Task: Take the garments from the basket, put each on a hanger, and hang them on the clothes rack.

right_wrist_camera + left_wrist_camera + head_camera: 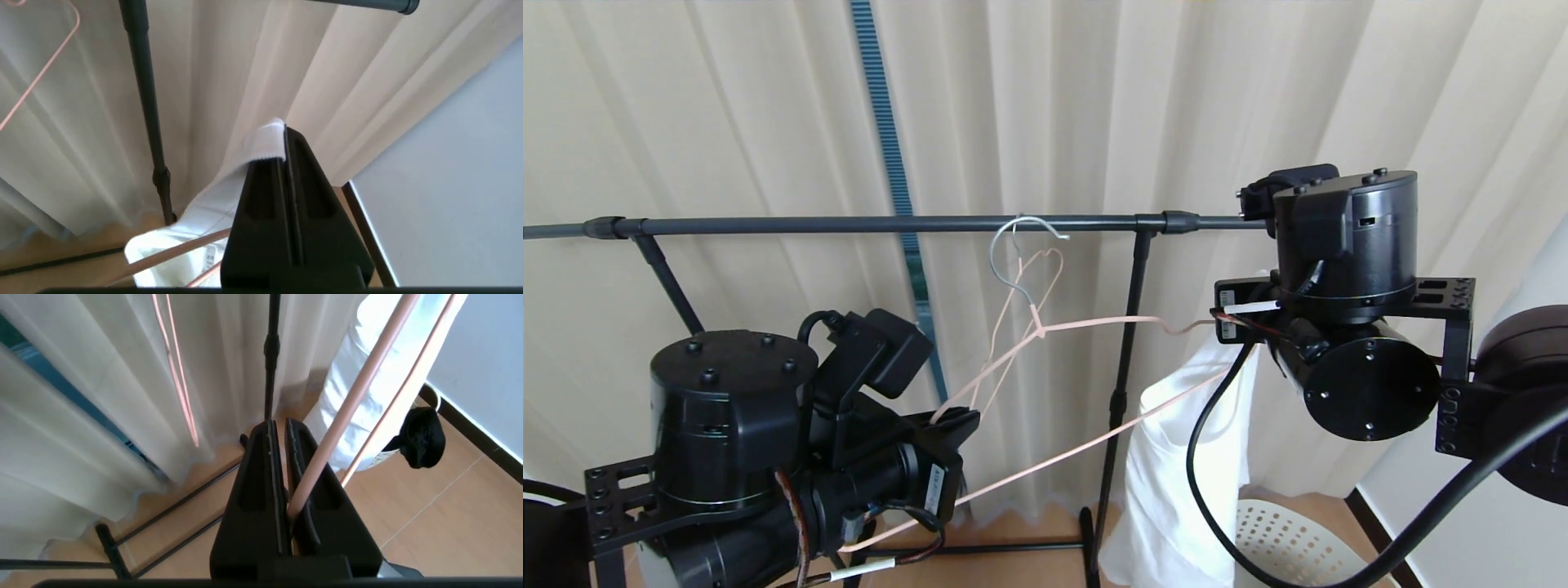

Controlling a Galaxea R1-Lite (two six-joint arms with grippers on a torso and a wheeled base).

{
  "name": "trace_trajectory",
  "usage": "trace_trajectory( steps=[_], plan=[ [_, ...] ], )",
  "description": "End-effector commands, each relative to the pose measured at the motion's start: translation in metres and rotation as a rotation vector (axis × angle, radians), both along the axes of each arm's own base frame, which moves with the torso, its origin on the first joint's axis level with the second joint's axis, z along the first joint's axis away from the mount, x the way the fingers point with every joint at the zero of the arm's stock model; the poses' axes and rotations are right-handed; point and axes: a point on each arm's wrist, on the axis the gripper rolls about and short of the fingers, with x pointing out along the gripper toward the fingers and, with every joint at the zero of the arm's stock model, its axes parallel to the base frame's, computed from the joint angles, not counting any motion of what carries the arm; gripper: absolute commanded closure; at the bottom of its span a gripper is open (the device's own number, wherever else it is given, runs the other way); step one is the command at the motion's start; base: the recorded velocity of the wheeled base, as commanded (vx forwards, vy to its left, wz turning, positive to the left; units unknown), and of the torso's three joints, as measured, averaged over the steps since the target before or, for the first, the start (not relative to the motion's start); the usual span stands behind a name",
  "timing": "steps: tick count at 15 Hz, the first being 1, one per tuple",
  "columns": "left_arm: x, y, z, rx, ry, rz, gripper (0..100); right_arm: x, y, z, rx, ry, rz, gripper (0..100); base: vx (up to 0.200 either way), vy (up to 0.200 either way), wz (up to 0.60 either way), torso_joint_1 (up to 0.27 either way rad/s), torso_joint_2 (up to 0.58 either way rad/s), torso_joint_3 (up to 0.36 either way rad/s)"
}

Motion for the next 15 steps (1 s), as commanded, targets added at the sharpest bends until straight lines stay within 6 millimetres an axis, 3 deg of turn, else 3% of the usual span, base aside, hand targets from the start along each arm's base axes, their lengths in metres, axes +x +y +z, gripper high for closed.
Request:
trace_trajectory(
  steps=[1,15],
  plan=[
    [0.0034,-0.0035,-0.0012,0.004,0.004,0.001,100,0.0015,0.0016,-0.0030,-0.006,0.006,0.000,100,0.000,0.000,0.00,0.000,0.00,0.000],
    [0.0062,0.0013,-0.0006,-0.011,-0.014,0.065,100,0.0059,-0.0023,-0.0028,-0.006,0.005,-0.018,100,0.000,0.000,0.00,0.000,0.00,0.000]
  ],
)
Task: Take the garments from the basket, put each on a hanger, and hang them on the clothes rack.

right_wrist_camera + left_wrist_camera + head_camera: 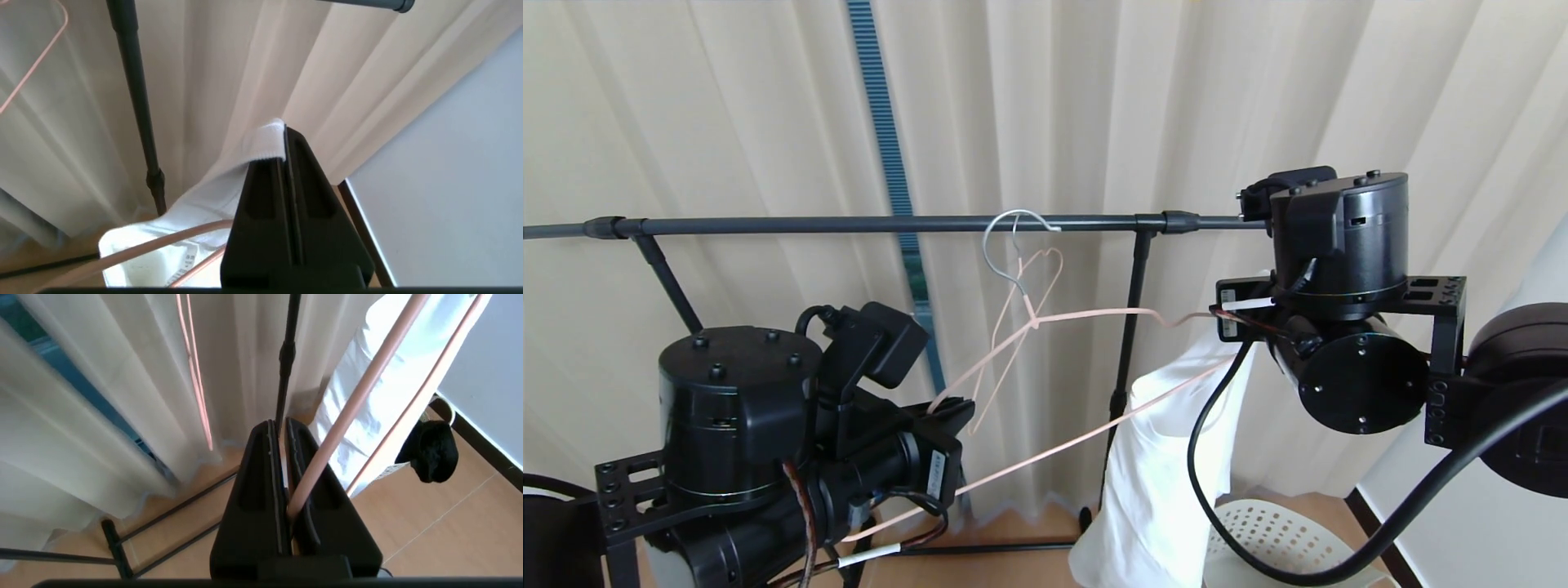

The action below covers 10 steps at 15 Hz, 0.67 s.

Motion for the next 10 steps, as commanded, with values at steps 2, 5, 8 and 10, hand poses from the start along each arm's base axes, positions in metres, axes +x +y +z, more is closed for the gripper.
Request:
trace_trajectory(
  steps=[2,5,8,10],
  plan=[
    [0.0031,0.0006,0.0023,-0.008,-0.005,0.012,100,0.0001,0.0005,-0.0013,-0.001,0.003,0.001,100,0.000,0.000,0.00,0.000,0.00,0.000],
    [0.0050,0.0009,0.0039,-0.019,-0.006,0.019,100,0.0011,0.0015,-0.0028,-0.006,0.007,0.001,100,0.000,0.000,0.00,0.000,0.00,0.000],
    [0.0059,0.0006,0.0047,-0.021,-0.009,0.022,100,0.0015,0.0032,-0.0048,-0.008,0.011,0.004,100,0.000,0.000,0.00,0.000,0.00,0.000],
    [0.0085,-0.0016,0.0046,-0.026,-0.012,0.023,100,0.0014,0.0037,-0.0057,-0.010,0.013,0.005,100,0.000,0.000,0.00,0.000,0.00,0.000]
  ],
)
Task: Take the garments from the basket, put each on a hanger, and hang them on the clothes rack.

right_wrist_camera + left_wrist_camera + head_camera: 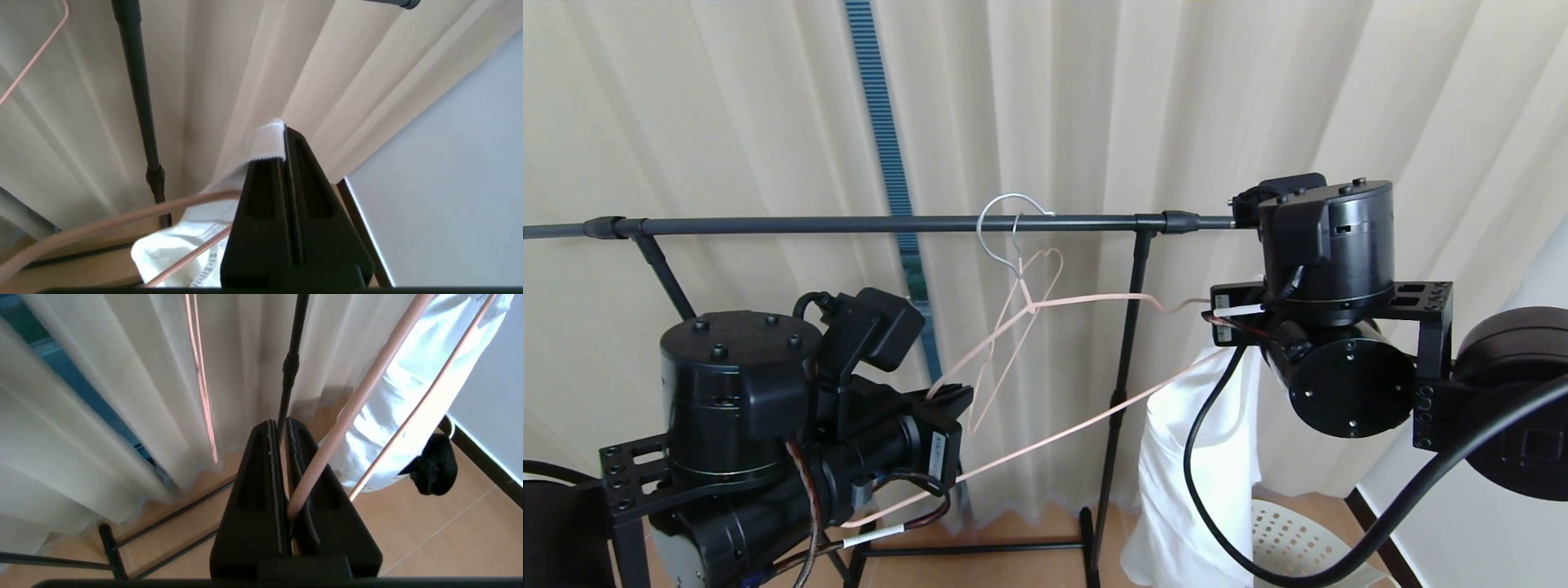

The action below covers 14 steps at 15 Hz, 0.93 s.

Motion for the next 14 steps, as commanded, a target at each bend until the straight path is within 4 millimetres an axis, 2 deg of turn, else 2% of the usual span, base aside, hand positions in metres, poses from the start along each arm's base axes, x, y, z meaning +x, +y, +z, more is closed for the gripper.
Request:
trace_trajectory(
  steps=[1,8,10,14],
  plan=[
    [0.002,-0.002,-0.001,-0.004,-0.004,0.000,100,0.000,0.001,-0.001,-0.002,0.002,0.000,100,0.000,0.000,0.00,0.000,0.00,0.000],
    [0.011,-0.009,-0.008,0.015,-0.031,0.075,100,-0.008,0.003,0.001,-0.054,0.003,-0.013,100,0.000,0.000,0.00,0.000,0.00,0.000],
    [0.012,-0.009,-0.009,0.033,-0.041,0.117,100,-0.012,0.006,-0.003,-0.138,-0.011,-0.128,100,0.000,0.000,0.00,0.000,0.00,0.000],
    [0.013,-0.010,-0.008,0.042,-0.052,0.149,100,-0.013,0.006,-0.005,-0.147,-0.009,-0.136,100,0.000,0.000,0.00,0.000,0.00,0.000]
  ],
)
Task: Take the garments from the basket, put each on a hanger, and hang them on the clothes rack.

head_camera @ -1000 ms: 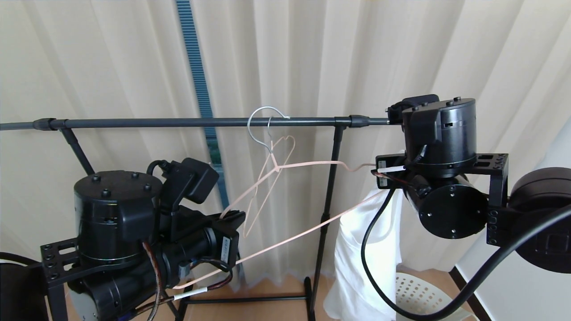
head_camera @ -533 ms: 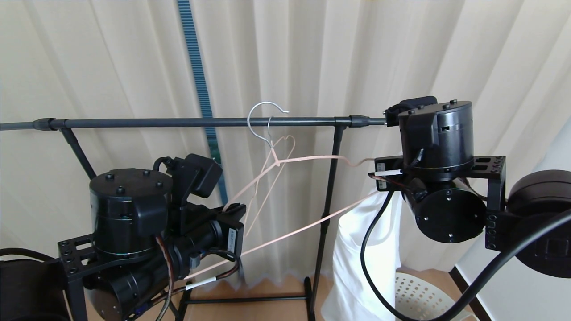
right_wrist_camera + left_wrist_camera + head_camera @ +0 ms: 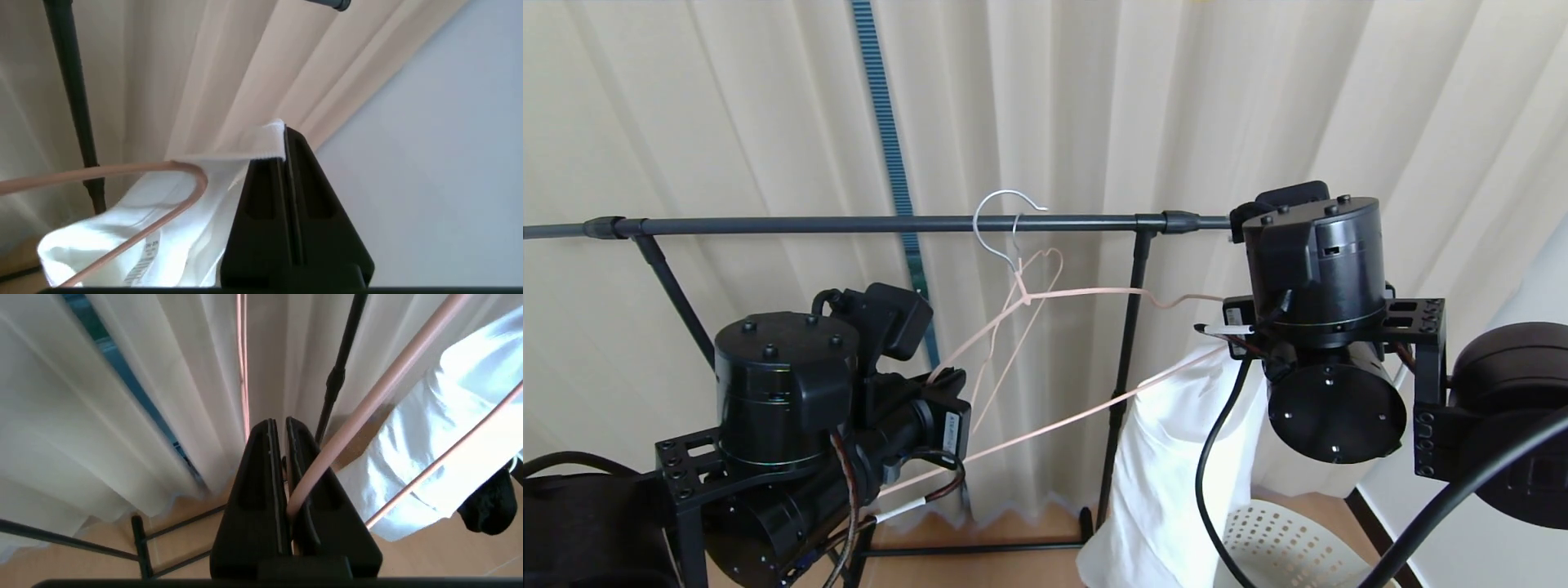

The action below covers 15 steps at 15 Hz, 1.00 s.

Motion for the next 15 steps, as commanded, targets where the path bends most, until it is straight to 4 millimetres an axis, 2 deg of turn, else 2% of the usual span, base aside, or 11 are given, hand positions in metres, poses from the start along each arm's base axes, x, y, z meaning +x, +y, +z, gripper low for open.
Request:
trace_trajectory(
  steps=[1,5,11,15],
  plan=[
    [0.000,-0.001,-0.001,0.003,0.003,-0.003,100,-0.002,0.004,-0.001,-0.002,0.002,0.013,100,0.000,0.000,0.00,0.000,0.00,0.000],
    [-0.008,-0.010,0.000,-0.003,-0.001,-0.047,100,0.000,0.013,-0.008,-0.009,0.011,0.028,100,0.000,0.000,0.00,0.000,0.00,0.000],
    [-0.010,-0.011,0.000,-0.008,-0.002,-0.052,100,0.012,0.003,-0.004,0.004,-0.002,-0.020,100,0.000,0.000,0.00,0.000,0.00,0.000],
    [-0.010,-0.011,0.000,-0.011,-0.001,-0.053,100,0.015,0.005,-0.007,0.002,0.000,-0.021,100,0.000,0.000,0.00,0.000,0.00,0.000]
  ],
)
